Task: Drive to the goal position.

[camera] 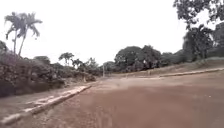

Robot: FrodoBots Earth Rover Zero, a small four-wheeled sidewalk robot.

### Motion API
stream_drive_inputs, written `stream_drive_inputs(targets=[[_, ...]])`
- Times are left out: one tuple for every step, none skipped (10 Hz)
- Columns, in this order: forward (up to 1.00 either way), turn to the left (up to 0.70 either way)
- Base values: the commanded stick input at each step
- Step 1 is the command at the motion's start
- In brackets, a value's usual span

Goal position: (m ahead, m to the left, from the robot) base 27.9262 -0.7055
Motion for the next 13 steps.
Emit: stream_drive_inputs(targets=[[0.85, -0.27], [0.85, -0.27], [0.85, -0.09], [0.85, 0.0], [0.85, 0.0], [0.85, 0.0], [0.85, 0.0], [0.85, 0.0], [0.85, 0.0], [0.85, 0.0], [0.85, 0.0], [0.85, 0.0], [0.85, 0.0]])
